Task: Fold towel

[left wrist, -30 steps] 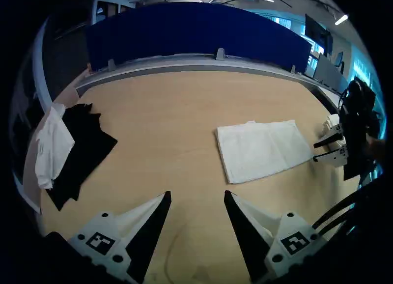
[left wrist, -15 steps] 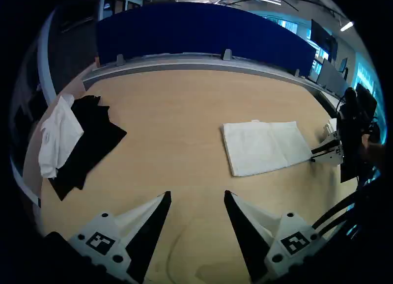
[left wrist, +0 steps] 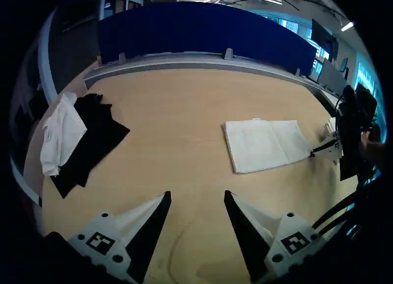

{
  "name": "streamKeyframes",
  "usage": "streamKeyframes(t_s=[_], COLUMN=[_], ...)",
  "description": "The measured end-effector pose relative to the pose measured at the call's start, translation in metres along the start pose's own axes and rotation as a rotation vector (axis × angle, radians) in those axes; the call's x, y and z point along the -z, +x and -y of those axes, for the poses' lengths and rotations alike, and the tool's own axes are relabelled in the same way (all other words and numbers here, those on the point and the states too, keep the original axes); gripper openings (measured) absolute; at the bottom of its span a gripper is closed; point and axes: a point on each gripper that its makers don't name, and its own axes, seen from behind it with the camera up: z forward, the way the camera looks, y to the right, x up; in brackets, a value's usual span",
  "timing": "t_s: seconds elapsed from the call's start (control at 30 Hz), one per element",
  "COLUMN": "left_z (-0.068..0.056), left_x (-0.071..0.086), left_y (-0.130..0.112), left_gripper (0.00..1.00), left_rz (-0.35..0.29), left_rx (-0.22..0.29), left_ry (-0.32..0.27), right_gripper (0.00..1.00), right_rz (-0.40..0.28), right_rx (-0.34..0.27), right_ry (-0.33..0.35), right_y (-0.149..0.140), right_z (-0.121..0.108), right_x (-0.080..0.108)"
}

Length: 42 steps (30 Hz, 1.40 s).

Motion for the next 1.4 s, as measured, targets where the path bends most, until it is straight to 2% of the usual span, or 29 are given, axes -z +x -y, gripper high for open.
streamKeyframes(t_s=[0.2,0.4,0.57,0.8,1.1,1.4], left_z=[0.002,0.006,0.010,0.015,0.021,0.032], left_x=[0.005,0.012,0.020,0.032,0.046,0.060], left_y=[0.000,-0.002,-0.004,-0.011,-0.018,-0.028], left_gripper=[0.79,0.80,0.80,0.80,0.80,0.80], left_rz=[-0.001,-0.003,-0.007,-0.012,-0.023,-0.037], left_rx=[0.000,0.012,0.031,0.052,0.074,0.103], left_ry=[0.000,0.004,0.006,0.012,0.015,0.031], right_gripper=[0.06,0.06,0.06,0.06,0.06,0.06], right_rz=[-0.021,-0.057,-0.078,-0.098,-0.142,-0.133], right_rx=[0.019,0.048,0.101,0.209,0.302,0.375], right_ry=[-0.020,-0.037,-0.045,-0.063,-0.050,-0.022], right_y=[0.012,0.037,0.063,0.104,0.151,0.171], right_z=[0.000,-0.001,0.002,0.010,0.031,0.052], right_x=[0.008,0.023,0.036,0.050,0.049,0.034])
